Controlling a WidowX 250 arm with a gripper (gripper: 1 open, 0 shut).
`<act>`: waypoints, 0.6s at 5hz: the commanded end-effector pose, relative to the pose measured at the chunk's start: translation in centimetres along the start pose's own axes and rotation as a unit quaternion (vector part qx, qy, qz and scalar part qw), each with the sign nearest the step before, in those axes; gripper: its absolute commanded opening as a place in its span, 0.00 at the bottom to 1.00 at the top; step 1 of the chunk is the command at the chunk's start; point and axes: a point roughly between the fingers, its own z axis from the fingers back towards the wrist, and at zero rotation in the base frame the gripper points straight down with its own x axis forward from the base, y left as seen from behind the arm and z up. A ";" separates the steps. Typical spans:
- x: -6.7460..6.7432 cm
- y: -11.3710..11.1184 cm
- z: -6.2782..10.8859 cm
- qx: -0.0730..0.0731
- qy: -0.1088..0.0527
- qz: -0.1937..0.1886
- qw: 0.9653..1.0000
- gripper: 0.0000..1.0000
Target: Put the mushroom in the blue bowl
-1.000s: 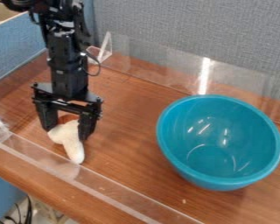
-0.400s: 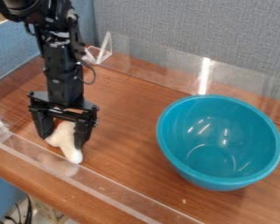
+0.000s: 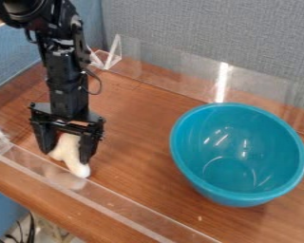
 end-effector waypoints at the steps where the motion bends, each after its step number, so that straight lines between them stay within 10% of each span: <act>1: 0.3 0.3 -0.2 -0.003 -0.010 0.004 1.000 1.00; 2: 0.3 0.3 -0.4 -0.005 -0.010 0.004 1.000 0.00; 3: 0.1 0.3 0.3 -0.007 -0.015 0.001 1.000 0.00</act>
